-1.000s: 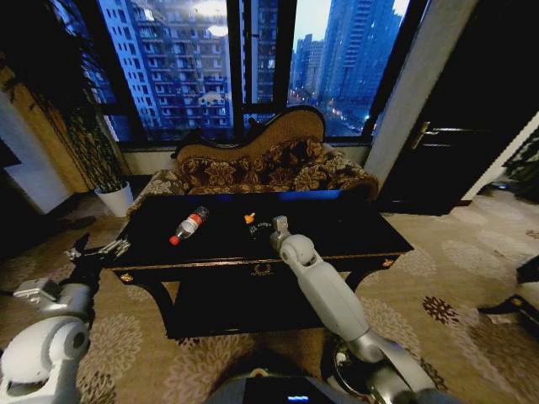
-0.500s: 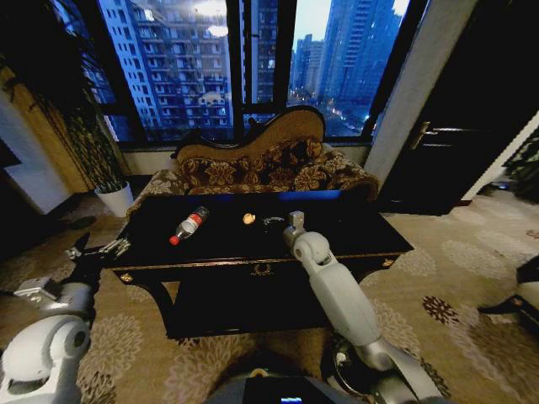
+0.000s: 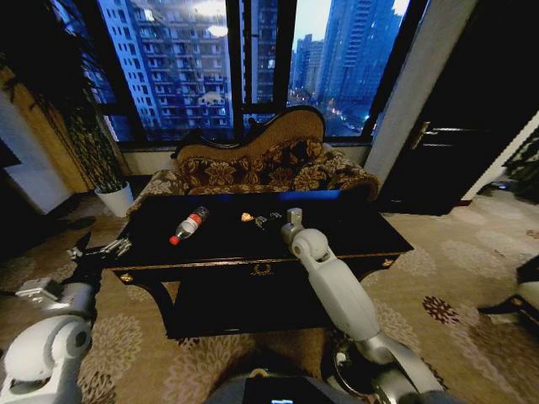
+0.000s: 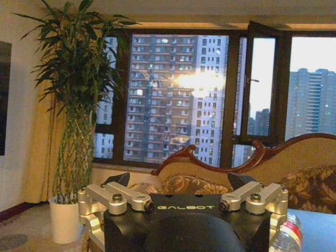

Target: Move to the front of the table and place the trash on the table into the trash bin.

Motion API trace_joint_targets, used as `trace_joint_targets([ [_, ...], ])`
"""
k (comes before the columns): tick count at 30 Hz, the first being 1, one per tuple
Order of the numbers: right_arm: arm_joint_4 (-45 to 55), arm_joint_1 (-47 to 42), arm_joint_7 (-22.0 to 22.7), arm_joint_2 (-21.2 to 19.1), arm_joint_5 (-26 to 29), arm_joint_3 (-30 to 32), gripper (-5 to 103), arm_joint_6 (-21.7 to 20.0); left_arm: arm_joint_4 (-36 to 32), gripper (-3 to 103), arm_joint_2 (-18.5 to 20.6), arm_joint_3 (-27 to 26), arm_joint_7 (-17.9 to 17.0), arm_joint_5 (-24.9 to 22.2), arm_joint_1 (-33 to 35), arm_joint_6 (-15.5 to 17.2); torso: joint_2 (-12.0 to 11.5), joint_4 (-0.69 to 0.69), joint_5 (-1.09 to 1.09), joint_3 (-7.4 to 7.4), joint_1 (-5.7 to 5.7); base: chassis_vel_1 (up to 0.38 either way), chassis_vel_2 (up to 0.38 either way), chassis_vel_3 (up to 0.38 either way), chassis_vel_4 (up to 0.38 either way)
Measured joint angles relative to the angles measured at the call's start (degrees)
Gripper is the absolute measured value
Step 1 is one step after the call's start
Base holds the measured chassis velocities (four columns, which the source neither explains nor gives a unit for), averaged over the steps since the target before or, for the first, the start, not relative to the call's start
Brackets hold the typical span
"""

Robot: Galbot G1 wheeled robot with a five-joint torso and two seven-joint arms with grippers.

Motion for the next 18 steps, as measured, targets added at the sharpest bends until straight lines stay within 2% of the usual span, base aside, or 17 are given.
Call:
trace_joint_targets([
  [1, -0.52, 0.61, 0.00, 0.23, -0.03, -0.38, 68, 0.02, -0.01, 100, -0.03, -0.13, -0.02, 0.00, 0.07, 0.00, 0.00, 0.00, 0.00, 0.00, 0.00, 0.000, 0.000, 0.000, 0.000],
  [2, -1.54, 1.73, 0.00, 0.68, -0.07, -0.99, 68, 0.07, -0.04, 100, -0.03, -0.34, -0.03, 0.00, 0.20, 0.00, 0.00, 0.00, 0.00, 0.00, 0.00, 0.000, 0.000, 0.000, 0.000],
  [3, -2.21, 2.45, 0.00, 0.97, -0.11, -1.38, 79, 0.09, -0.04, 100, -0.03, -0.50, -0.04, -0.02, 0.27, 0.00, 0.00, 0.00, 0.00, 0.00, 0.00, 0.000, 0.000, 0.000, 0.000],
  [4, -2.21, 2.45, 0.00, 0.97, -0.11, -1.38, 79, 0.09, -0.04, 100, -0.03, -0.50, -0.04, -0.02, 0.27, 0.00, 0.00, 0.00, 0.00, 0.00, 0.00, 0.000, 0.000, 0.000, 0.000],
  [6, -3.73, 3.72, 0.00, 1.53, -0.27, -2.19, 90, 0.12, 0.00, 100, -0.08, -0.68, -0.05, -0.04, 0.37, -0.03, 0.00, 0.00, 0.00, 0.00, 0.00, 0.000, 0.000, 0.000, 0.000],
  [8, -4.29, 4.07, 0.00, 1.65, -0.31, -2.52, 90, 0.12, 0.05, 100, -0.14, -0.68, -0.06, -0.04, 0.39, -0.04, 0.00, 0.01, 0.00, 0.00, 0.00, 0.000, 0.000, 0.000, 0.000],
  [10, -5.02, 4.36, 0.00, 1.68, -0.37, -2.97, 98, 0.12, 0.16, 100, -0.28, -0.58, -0.06, -0.04, 0.36, -0.05, 0.00, -0.01, 0.00, 0.00, 0.00, 0.000, 0.000, 0.000, 0.000],
  [18, -7.35, 4.14, 0.00, 2.31, -0.98, -4.16, 100, 0.18, 0.53, 100, -0.37, -0.07, -0.05, 0.01, -0.25, -0.09, 0.00, -0.01, 0.00, 0.00, 0.00, 0.000, 0.000, 0.000, 0.000],
])
